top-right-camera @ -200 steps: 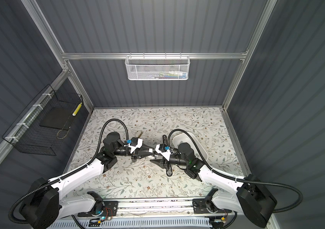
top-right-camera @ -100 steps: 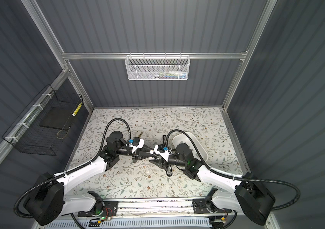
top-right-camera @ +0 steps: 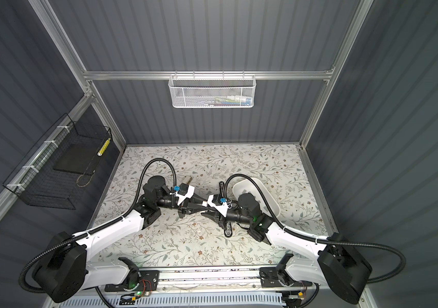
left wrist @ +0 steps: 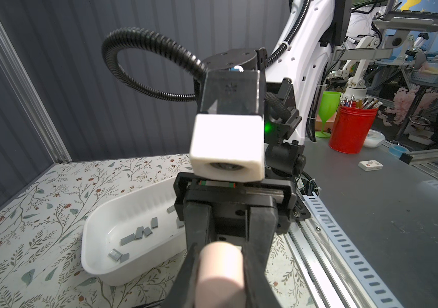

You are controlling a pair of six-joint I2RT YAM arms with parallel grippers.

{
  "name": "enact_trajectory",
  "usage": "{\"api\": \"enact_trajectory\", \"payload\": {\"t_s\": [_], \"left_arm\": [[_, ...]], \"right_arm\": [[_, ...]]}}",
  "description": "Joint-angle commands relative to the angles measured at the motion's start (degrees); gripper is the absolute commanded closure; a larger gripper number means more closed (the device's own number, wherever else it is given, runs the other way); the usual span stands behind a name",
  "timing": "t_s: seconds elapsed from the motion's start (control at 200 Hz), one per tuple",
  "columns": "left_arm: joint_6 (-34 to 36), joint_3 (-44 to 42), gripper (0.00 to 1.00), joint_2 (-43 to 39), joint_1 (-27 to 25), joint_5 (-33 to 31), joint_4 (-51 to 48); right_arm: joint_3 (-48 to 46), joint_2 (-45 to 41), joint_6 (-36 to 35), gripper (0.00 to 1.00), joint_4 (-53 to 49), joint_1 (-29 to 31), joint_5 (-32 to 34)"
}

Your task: Load the staples into the stapler

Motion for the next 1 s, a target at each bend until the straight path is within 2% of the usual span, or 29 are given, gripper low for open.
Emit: {"api": "enact_trajectory", "payload": {"t_s": [0.0,0.225,0.25,0.265,0.275,0.29,0.44,0.565,0.73,0.835,0.995], "left_arm": [[-0.7,-2.5,0.64,-3.2,-0.3,-8.6,5.7],[-3.7,-4.4,0.36,-6.2,-0.3,-23.3,5.0],[-3.5,-4.6,0.27,-6.5,-0.3,-24.5,4.8],[-3.5,-4.8,0.16,-6.8,-0.3,-25.4,4.8],[-3.5,-5.0,0.05,-6.9,-0.3,-25.9,4.9],[-3.5,-5.3,0.01,-7.1,-0.3,-26.8,5.1],[-5.4,-7.2,0.00,-8.4,-0.3,-37.6,5.8],[-6.4,-8.0,0.00,-11.7,-0.3,-51.5,2.3],[-9.7,-10.9,0.00,-14.1,-0.2,-68.2,2.8],[-10.3,-10.5,0.00,-14.6,-0.2,-71.4,1.4],[-9.5,-9.6,0.00,-14.2,-0.2,-71.0,-0.1]], "right_arm": [[2.4,0.4,3.3,0.88,-1.0,0.0,2.1],[6.3,1.7,10.0,0.96,-6.5,0.3,12.5],[6.8,1.8,10.8,0.97,-7.1,0.4,13.6],[7.1,1.9,11.4,0.98,-7.6,0.4,14.5],[7.2,2.0,11.7,0.98,-7.8,0.4,15.1],[7.4,2.2,12.2,0.98,-8.1,0.4,15.8],[11.3,4.7,16.1,1.00,-14.3,0.4,22.4],[15.8,7.6,18.4,1.00,-22.0,0.5,27.1],[19.2,11.2,23.3,1.00,-27.9,0.5,35.3],[24.0,14.6,29.6,1.00,-36.8,0.5,41.2],[27.3,18.1,34.8,1.00,-42.0,0.6,38.5]]}}
